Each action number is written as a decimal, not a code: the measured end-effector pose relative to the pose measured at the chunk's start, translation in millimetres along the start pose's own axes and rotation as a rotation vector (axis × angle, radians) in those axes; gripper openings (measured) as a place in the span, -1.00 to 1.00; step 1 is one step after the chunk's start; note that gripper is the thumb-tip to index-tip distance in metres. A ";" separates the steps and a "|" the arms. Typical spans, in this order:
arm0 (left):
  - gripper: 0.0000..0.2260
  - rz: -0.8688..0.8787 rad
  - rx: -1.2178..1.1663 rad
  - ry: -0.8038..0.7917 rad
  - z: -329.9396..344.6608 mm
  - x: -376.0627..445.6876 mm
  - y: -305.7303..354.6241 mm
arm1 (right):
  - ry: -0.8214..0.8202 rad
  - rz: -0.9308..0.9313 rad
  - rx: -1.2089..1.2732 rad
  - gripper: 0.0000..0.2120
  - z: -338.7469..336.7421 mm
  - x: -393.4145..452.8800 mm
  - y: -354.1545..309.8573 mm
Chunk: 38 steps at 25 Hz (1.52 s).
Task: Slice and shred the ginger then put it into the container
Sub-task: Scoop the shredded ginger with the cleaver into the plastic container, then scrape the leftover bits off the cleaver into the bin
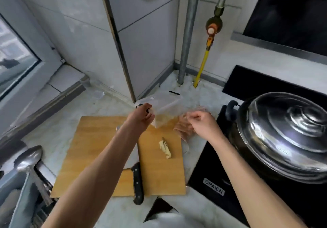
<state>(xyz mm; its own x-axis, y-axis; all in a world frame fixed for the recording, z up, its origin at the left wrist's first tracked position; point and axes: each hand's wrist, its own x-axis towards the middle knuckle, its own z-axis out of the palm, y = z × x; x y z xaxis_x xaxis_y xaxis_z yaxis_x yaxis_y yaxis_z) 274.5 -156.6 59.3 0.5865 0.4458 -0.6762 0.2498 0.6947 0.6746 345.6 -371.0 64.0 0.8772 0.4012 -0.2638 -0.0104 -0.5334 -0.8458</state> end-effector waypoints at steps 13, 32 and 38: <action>-0.84 -0.079 0.176 0.092 71.4 83.3 14.3 | -0.029 0.067 -0.075 -0.88 -9.7 13.2 -5.5; -0.85 0.172 0.263 0.264 -155.0 -124.2 -60.5 | -0.447 -0.036 -0.492 -0.68 144.6 -74.4 -11.5; -0.86 0.172 0.208 0.328 -176.9 -167.7 -85.1 | -0.402 -0.089 -0.739 -0.61 180.0 -98.5 -8.1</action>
<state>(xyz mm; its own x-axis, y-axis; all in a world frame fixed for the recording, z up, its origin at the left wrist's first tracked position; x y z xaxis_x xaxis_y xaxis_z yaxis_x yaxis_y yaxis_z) 18.5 -190.6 62.9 0.3652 0.7246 -0.5844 0.3394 0.4810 0.8084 173.0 -272.2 13.3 0.6209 0.6244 -0.4739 0.4896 -0.7811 -0.3876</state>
